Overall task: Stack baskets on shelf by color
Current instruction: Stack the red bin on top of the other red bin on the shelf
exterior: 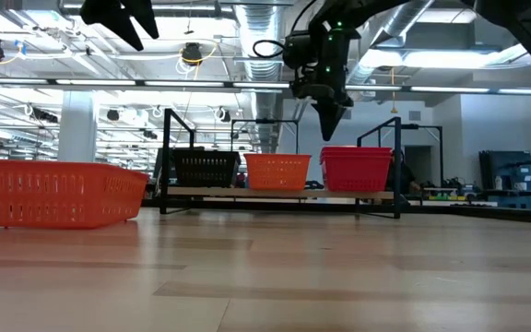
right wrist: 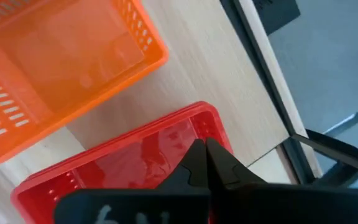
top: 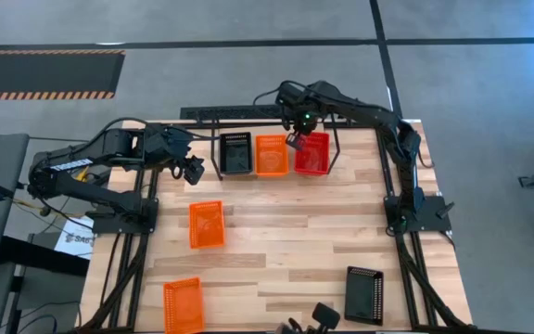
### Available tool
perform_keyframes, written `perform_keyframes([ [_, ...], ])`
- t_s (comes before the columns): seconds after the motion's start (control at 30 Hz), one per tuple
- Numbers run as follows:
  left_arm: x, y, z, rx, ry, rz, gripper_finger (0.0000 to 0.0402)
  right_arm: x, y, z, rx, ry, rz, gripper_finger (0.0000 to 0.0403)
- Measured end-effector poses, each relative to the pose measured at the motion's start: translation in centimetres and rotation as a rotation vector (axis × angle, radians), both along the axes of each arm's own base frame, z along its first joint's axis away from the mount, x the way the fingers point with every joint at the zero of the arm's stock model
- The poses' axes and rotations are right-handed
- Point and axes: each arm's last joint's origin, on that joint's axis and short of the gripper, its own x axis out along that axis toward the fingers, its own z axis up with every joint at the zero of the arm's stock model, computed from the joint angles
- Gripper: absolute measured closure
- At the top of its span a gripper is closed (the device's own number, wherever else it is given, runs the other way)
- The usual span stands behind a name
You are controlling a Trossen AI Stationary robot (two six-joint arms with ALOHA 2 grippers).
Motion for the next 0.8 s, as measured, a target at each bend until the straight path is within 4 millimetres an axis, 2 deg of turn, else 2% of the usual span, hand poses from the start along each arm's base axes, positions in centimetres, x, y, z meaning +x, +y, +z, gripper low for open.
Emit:
perform_keyframes([
  [0.13, 0.0, 0.0, 0.0, -0.002, -0.002, 0.003, 0.0150, 0.7, 0.8, -0.6, -0.017, -0.008, 0.012, 0.0403],
  [0.27, 0.0, 0.0, 0.0, -0.002, -0.002, 0.003, 0.0150, 0.9, 1.8, -3.6, 0.012, 0.046, 0.028, 0.0403],
  [0.4, 0.0, 0.0, 0.0, -0.002, -0.002, 0.003, 0.0150, 0.6, 2.2, -5.4, 0.033, 0.102, 0.045, 0.0403],
  [0.8, 0.0, 0.0, 0.0, -0.002, -0.002, 0.003, 0.0150, 0.6, 2.4, -4.0, 0.008, 0.055, 0.058, 0.0403],
])
